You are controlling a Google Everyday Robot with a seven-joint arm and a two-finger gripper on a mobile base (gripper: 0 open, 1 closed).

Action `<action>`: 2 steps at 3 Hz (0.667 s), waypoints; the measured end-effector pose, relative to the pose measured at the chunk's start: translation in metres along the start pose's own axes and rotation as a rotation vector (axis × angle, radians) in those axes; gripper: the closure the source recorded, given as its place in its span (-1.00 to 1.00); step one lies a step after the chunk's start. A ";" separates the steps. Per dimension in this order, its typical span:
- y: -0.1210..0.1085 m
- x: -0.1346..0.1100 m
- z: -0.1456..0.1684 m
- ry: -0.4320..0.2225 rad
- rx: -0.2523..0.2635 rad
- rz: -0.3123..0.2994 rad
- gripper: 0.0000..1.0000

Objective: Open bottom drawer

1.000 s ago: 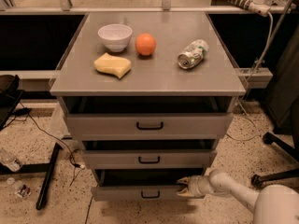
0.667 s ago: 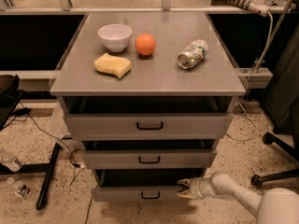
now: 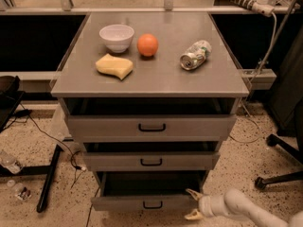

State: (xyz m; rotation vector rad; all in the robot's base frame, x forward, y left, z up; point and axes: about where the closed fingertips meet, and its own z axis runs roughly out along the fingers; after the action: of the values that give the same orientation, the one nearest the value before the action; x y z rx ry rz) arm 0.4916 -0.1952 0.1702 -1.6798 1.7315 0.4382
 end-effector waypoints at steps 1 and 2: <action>0.013 0.002 -0.014 -0.003 0.008 0.008 0.35; 0.012 -0.001 -0.018 -0.003 0.008 0.008 0.81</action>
Offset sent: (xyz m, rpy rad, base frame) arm -0.1583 -0.0628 0.0301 0.0105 -0.0034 -0.0388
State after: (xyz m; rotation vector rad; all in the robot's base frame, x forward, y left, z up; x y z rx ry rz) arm 0.4761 -0.2050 0.1811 -1.6665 1.7365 0.4370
